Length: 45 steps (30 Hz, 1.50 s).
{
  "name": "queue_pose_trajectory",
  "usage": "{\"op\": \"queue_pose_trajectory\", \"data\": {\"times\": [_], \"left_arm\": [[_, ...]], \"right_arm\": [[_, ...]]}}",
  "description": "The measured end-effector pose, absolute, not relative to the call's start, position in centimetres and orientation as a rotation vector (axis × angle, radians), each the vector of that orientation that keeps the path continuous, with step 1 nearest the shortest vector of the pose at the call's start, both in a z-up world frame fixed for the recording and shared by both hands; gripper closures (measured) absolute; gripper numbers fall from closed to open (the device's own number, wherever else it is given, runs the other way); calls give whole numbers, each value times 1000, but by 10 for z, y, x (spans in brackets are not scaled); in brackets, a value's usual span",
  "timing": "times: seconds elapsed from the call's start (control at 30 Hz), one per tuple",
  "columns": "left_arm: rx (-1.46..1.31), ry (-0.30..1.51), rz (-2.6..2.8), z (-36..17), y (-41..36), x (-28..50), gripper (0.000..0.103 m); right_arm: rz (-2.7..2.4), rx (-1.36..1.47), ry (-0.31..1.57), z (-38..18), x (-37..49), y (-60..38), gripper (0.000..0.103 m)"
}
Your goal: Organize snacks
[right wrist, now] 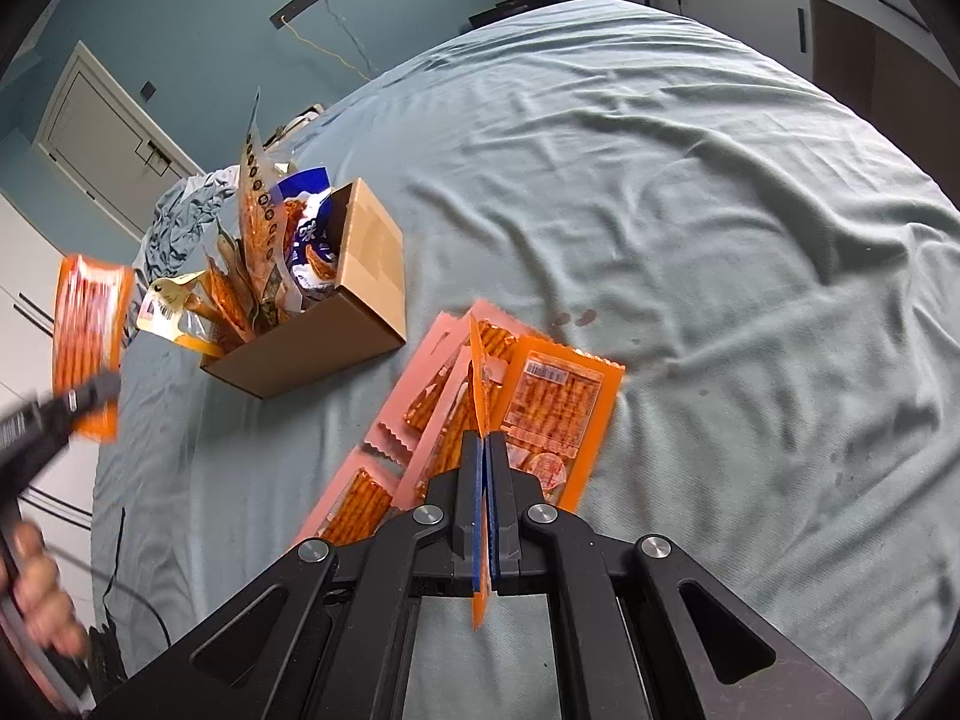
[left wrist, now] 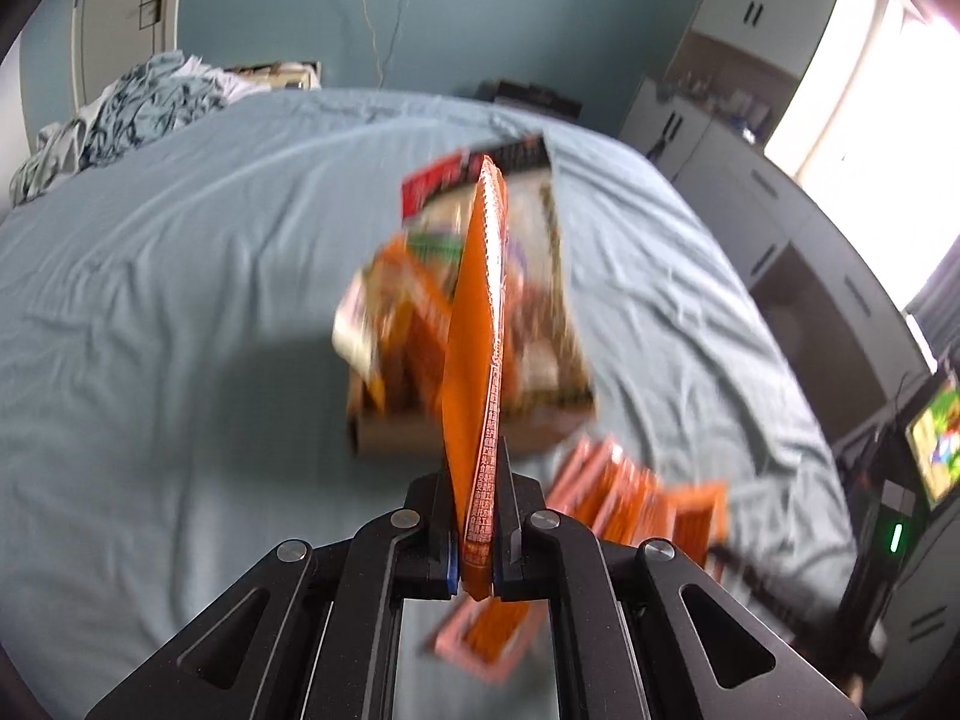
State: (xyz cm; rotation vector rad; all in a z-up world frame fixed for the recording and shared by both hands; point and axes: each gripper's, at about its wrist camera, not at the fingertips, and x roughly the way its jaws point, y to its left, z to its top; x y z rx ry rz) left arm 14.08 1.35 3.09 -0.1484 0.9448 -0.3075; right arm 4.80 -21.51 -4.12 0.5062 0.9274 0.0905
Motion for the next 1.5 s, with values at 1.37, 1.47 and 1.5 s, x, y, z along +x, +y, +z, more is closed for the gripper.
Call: {"op": "queue_pose_trajectory", "data": {"times": [1.37,1.47,1.5], "left_arm": [[304,960,-260,-14,-1,50,18],[304,932,-255,-10,-1,53,14],[313,929,-246,-10,0,54,14]], "right_arm": [[81,458,874,-33,28,-211,103],[94,445,872,-24,22,-212,103],[93,447,870,-19,21,-214,103]]}}
